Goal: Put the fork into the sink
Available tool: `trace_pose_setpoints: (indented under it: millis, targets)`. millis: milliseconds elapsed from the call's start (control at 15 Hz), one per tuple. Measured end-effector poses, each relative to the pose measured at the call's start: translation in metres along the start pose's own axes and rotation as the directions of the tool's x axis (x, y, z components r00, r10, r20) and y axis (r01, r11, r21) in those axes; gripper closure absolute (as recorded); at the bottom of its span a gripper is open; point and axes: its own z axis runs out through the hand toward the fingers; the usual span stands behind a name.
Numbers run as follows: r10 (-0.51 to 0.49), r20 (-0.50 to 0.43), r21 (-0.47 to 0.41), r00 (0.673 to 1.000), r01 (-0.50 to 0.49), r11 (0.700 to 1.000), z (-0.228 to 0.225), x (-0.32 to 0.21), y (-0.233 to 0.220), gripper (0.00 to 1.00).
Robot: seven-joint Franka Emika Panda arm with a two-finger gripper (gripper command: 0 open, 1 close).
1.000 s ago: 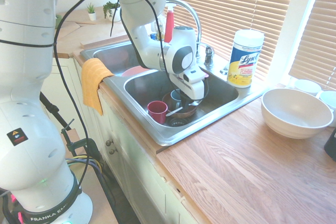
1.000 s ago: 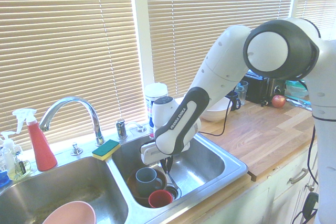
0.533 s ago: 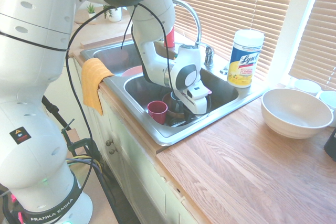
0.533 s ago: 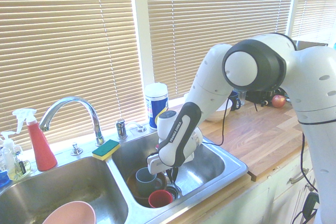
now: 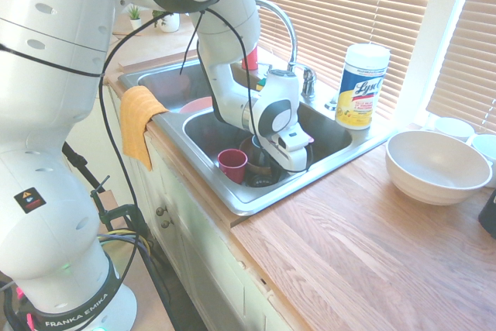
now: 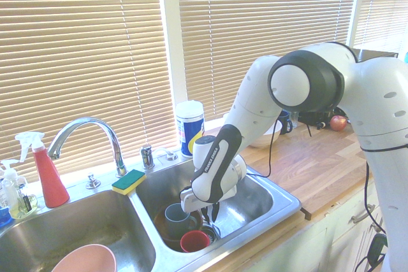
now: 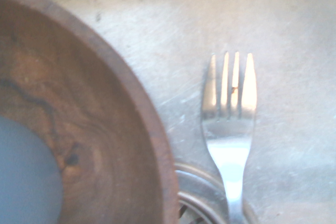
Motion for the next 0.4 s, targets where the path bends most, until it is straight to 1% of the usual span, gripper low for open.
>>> trace_pose_setpoints:
  millis: [133, 200, 267, 400]
  targets:
    - [-0.006, -0.01, 0.009, 1.0, 0.006, 1.0, -0.01, 0.006, -0.002, 0.0]
    - [-0.013, -0.018, 0.017, 1.0, 0.014, 1.0, -0.024, 0.009, -0.005, 0.0]
    - [-0.029, -0.029, 0.022, 0.999, 0.029, 0.999, -0.045, 0.01, -0.009, 0.0]
    - [-0.063, -0.063, 0.029, 0.996, 0.065, 0.997, -0.105, 0.011, -0.016, 0.0]
